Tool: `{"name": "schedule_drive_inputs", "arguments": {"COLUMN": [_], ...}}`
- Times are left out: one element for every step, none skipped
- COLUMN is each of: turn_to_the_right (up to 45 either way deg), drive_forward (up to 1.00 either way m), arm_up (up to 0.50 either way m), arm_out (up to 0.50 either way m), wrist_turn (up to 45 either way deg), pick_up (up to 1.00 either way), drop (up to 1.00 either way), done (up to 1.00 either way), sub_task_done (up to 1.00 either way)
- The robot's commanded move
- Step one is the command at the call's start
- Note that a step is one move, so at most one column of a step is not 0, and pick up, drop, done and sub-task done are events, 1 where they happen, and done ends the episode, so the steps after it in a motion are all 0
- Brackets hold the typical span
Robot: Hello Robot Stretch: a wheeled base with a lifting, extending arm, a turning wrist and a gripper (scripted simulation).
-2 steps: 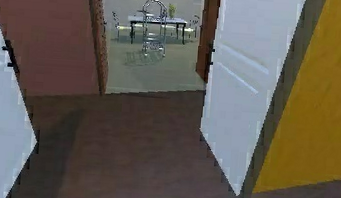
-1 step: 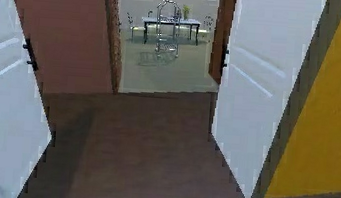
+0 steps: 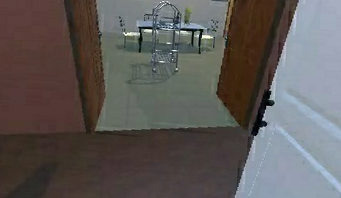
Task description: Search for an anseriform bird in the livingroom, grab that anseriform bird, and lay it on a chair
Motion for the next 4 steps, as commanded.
{"name": "schedule_drive_inputs", "arguments": {"turn_to_the_right": [0.0,0.0,-18.0,0.0], "drive_forward": [1.0,0.5,0.0,1.0], "arm_up": [0.0,0.0,0.0,0.0], "arm_out": [0.0,0.0,0.0,0.0], "wrist_turn": [0.0,0.0,0.0,0.0], "pick_up": [0.0,0.0,0.0,0.0], "drop": [0.0,0.0,0.0,0.0], "done": [0.0,0.0,0.0,0.0], "sub_task_done": [0.0,0.0,0.0,0.0]}}
